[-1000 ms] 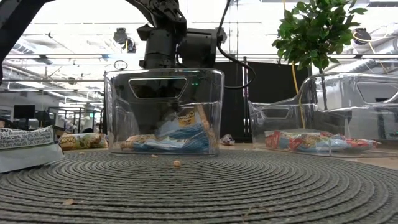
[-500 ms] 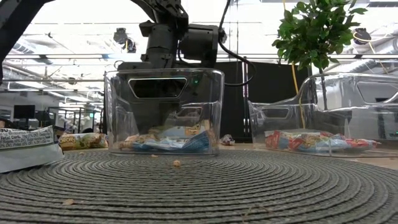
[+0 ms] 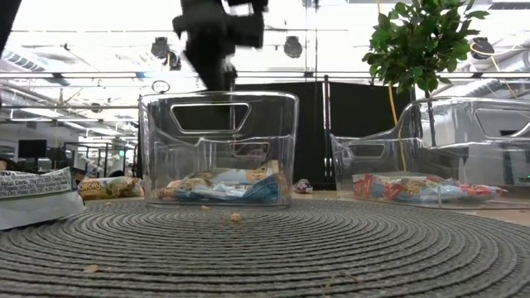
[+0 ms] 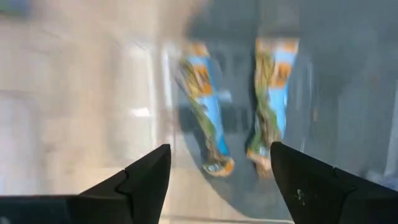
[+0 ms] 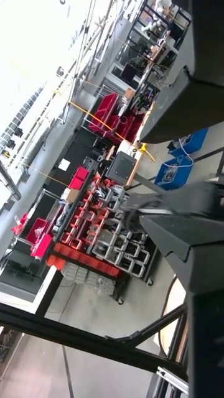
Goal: Pick and place Granola Bars by type
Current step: Put the yellow granola bar into the bottom left transparent bin
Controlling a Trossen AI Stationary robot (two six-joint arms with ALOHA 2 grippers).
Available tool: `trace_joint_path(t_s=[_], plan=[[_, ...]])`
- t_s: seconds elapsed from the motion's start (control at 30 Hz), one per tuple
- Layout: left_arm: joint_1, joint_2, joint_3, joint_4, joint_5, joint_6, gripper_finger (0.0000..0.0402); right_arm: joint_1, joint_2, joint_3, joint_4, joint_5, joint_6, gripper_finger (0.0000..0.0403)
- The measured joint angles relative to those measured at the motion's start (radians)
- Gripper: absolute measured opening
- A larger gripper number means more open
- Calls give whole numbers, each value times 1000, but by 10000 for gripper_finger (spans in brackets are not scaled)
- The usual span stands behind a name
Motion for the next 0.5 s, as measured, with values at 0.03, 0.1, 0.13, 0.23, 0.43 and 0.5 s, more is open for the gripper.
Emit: trace_joint_path(t_s=[0.03, 0.1, 0.13, 0.23, 0.43, 0.5], plan=[[0, -37, 0, 15, -24, -25, 271, 0, 0, 0, 0, 0, -1, 192], [0, -108, 0, 39, -82, -72, 267, -2, 0, 0, 0, 0, -8, 192], [-1, -145, 0, 43, -118, -98, 265, -4, 0, 0, 0, 0, -9, 192], [-1, -241, 0, 40, -241, -198, 261, -15, 0, 0, 0, 0, 0, 192], [0, -379, 1, -48, -430, -439, 266, -39, 1, 0, -14, 0, 40, 193], [-1, -403, 1, -98, -474, -510, 270, -45, 1, 0, -16, 0, 51, 192]])
